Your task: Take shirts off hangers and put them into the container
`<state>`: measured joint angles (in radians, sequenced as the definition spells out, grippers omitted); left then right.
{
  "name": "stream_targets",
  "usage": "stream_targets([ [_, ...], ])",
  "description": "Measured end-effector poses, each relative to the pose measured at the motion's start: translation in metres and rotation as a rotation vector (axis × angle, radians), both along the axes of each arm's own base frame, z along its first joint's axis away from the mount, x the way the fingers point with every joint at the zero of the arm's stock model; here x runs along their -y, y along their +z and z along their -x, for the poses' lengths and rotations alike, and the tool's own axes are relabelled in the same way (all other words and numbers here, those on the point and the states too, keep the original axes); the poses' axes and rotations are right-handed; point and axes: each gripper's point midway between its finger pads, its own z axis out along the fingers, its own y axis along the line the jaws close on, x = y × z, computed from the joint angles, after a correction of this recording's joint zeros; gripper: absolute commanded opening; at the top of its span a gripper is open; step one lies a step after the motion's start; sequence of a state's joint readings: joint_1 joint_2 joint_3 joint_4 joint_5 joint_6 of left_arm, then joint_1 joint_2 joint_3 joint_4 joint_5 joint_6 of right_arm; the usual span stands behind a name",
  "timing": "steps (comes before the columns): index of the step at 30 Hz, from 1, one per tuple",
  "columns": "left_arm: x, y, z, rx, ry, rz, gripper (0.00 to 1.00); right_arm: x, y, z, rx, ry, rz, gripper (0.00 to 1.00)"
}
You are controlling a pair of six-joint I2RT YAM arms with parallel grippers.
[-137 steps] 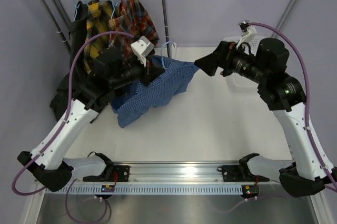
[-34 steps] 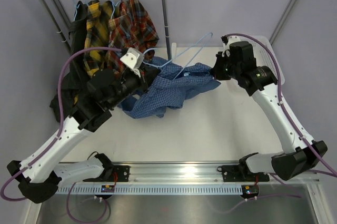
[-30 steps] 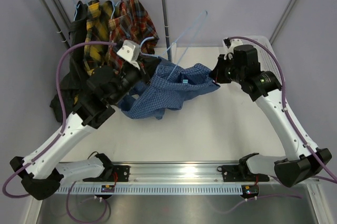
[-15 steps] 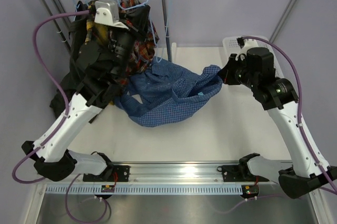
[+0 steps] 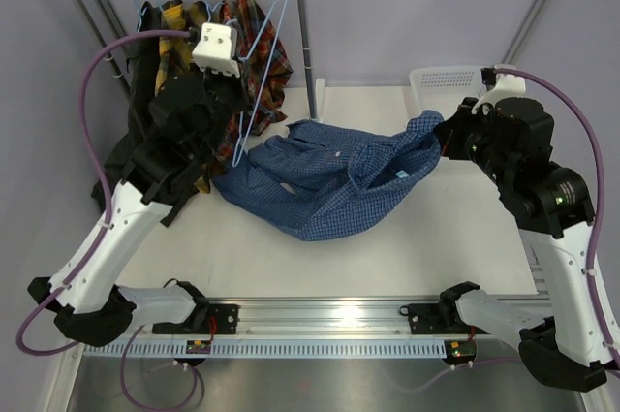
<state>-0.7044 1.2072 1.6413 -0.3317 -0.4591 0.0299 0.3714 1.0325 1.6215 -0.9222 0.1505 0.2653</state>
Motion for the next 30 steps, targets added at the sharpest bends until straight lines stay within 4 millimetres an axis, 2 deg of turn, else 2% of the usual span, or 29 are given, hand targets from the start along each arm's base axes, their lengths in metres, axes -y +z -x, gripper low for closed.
stream_targets([
  [5, -0.011, -0.051, -0.041, -0.157, 0.032, -0.068, 0.0, -0.001, -0.013, -0.001, -0.032, 0.002, 0.011, 0.0],
  [8, -0.019, -0.066, -0.074, -0.221, 0.048, -0.077, 0.0, -0.002, -0.022, 0.001, -0.051, 0.01, 0.014, 0.0],
  [11, -0.022, -0.063, -0.102, -0.231, 0.037, -0.06, 0.0, -0.003, -0.027, 0.004, -0.055, 0.02, 0.01, 0.0],
  [14, -0.021, -0.049, -0.128, -0.206, 0.014, -0.044, 0.0, -0.004, -0.03, 0.008, -0.049, 0.035, -0.001, 0.0],
  [20, -0.01, -0.026, -0.166, -0.139, -0.051, -0.021, 0.0, -0.008, -0.034, 0.013, -0.042, 0.054, -0.026, 0.0],
  [23, -0.008, -0.033, -0.184, -0.139, -0.064, -0.02, 0.0, -0.01, -0.036, 0.013, -0.038, 0.065, -0.038, 0.0],
  [30, -0.022, -0.06, -0.22, -0.159, -0.037, -0.021, 0.0, -0.015, -0.04, 0.014, -0.039, 0.085, -0.052, 0.0],
])
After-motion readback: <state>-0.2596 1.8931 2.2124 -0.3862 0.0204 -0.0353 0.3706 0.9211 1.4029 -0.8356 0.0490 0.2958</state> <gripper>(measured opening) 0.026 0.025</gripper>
